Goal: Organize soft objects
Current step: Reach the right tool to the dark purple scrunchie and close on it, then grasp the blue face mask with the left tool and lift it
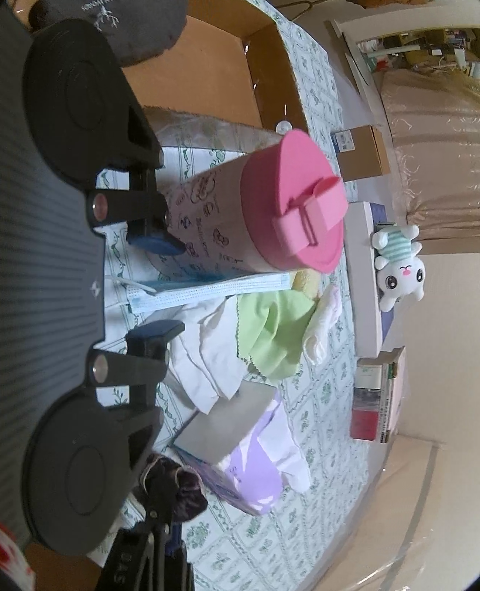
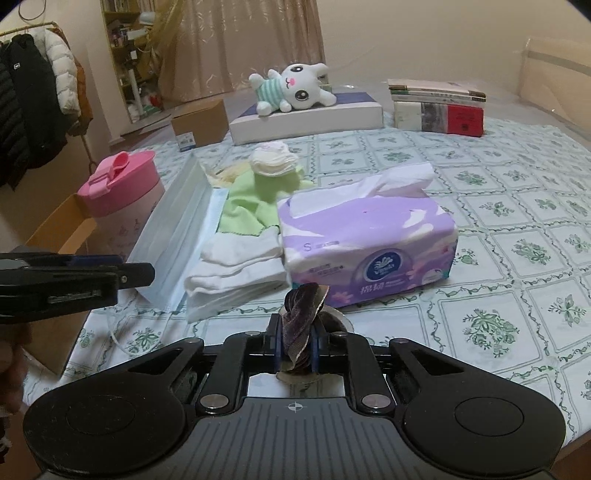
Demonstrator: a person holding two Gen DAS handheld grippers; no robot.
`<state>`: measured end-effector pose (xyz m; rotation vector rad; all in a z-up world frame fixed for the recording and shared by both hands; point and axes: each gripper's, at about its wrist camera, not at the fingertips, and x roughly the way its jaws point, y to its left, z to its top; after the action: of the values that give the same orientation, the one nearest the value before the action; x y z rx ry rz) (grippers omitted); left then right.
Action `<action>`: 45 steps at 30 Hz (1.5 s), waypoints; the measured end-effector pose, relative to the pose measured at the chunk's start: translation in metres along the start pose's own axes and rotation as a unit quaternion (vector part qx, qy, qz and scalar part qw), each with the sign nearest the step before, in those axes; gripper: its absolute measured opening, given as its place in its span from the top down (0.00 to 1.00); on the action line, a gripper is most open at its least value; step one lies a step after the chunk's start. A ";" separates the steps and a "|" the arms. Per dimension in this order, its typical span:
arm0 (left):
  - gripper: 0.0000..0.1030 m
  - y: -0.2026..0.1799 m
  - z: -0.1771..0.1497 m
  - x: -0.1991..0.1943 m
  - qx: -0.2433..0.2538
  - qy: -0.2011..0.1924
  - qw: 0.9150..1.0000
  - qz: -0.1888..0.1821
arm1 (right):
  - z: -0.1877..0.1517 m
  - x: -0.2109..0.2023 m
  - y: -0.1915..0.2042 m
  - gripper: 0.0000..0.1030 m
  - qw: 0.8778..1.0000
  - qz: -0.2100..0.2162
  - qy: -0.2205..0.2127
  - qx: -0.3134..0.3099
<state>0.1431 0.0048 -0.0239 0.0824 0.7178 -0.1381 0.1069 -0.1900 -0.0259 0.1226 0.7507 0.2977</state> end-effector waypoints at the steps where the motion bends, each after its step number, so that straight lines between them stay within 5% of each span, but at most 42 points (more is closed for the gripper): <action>1: 0.69 -0.001 0.000 0.003 0.003 0.003 1.000 0.001 | 0.000 0.001 -0.001 0.86 1.000 0.000 0.001 0.000; 12: 0.98 -0.007 0.000 0.012 0.021 0.015 1.000 0.012 | -0.001 0.002 -0.007 0.86 1.000 0.002 0.002 0.006; 35: 0.99 -0.007 -0.016 -0.084 0.034 -0.021 0.999 -0.016 | -0.001 -0.049 0.015 0.86 0.999 0.005 -0.040 -0.008; 45: 0.92 -0.001 -0.034 -0.068 0.049 0.027 0.998 -0.021 | -0.008 -0.048 0.024 0.86 0.999 0.006 -0.030 -0.016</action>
<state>0.0702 0.0146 -0.0044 0.1646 0.7672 -0.2125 0.0630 -0.1823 0.0053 0.1055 0.6849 0.3162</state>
